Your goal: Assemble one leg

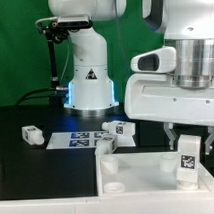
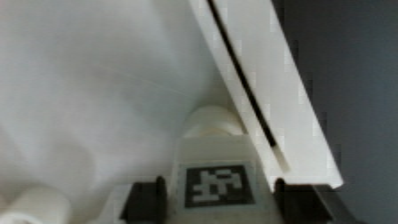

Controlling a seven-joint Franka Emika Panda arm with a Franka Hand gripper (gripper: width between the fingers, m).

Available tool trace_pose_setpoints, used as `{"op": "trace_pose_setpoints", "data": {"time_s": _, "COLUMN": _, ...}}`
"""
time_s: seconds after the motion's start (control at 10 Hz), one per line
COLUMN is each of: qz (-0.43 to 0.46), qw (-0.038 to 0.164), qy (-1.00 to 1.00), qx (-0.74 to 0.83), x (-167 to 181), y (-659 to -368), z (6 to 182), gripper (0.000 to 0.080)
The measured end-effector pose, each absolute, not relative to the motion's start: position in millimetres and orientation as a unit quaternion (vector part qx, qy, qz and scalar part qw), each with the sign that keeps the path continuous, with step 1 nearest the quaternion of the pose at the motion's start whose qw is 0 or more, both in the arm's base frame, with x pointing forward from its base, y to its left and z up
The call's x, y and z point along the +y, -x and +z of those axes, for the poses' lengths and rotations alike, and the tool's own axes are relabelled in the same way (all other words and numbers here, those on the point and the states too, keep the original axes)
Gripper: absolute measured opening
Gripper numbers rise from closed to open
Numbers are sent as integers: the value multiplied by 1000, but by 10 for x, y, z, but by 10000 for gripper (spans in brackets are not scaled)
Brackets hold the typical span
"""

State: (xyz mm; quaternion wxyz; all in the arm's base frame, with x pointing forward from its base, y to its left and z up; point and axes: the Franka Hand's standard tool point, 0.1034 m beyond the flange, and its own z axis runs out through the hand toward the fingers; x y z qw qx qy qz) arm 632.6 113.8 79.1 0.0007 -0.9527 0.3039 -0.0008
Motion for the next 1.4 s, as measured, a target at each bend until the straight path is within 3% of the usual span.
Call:
{"op": "trace_pose_setpoints", "data": {"time_s": 0.4, "qz": 0, "qw": 13, "qy": 844, "qx": 537, "x": 1183, "y": -6345, "z": 783, "gripper": 285}}
{"op": "trace_pose_setpoints", "data": {"time_s": 0.7, "qz": 15, "qw": 43, "qy": 715, "qx": 697, "x": 1248, "y": -6403, "z": 818, "gripper": 285}}
{"op": "trace_pose_setpoints", "data": {"time_s": 0.8, "qz": 16, "qw": 43, "qy": 710, "qx": 702, "x": 1259, "y": -6395, "z": 812, "gripper": 365}}
{"op": "trace_pose_setpoints", "data": {"time_s": 0.9, "qz": 15, "qw": 43, "qy": 716, "qx": 696, "x": 1258, "y": -6395, "z": 812, "gripper": 365}}
{"op": "trace_pose_setpoints", "data": {"time_s": 1.1, "qz": 13, "qw": 31, "qy": 789, "qx": 614, "x": 1237, "y": -6364, "z": 802, "gripper": 607}}
{"op": "trace_pose_setpoints", "data": {"time_s": 1.4, "qz": 11, "qw": 21, "qy": 927, "qx": 374, "x": 1143, "y": -6335, "z": 791, "gripper": 648}}
